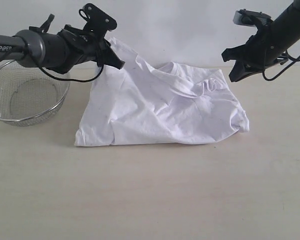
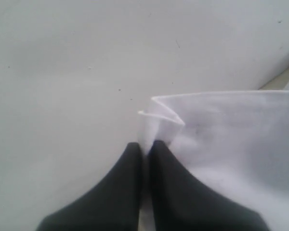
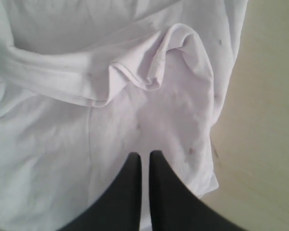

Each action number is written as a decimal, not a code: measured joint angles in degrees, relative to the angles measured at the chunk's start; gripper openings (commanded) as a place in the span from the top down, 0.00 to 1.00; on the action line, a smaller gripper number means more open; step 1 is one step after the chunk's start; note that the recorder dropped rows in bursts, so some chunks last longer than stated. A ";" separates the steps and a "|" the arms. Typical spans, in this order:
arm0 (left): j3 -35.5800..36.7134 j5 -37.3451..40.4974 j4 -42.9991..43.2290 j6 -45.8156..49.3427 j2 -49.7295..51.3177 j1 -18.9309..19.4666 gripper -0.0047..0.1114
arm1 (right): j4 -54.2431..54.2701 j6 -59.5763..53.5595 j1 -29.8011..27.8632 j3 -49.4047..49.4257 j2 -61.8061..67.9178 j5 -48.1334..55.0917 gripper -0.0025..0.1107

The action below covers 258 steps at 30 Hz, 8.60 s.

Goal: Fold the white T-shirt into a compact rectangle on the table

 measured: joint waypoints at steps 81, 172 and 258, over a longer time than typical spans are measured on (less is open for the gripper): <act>22.90 46.28 17.68 -48.08 -10.11 6.25 0.92 | -33.75 28.10 12.68 20.37 -0.31 -17.55 0.98; 62.14 43.14 -5.53 -29.82 -29.75 -3.45 0.92 | -49.52 47.62 12.03 59.40 -24.75 -13.40 0.98; 62.26 42.11 -4.71 -29.03 -31.18 -3.45 0.92 | -30.57 14.20 15.62 13.39 -5.37 -24.58 0.98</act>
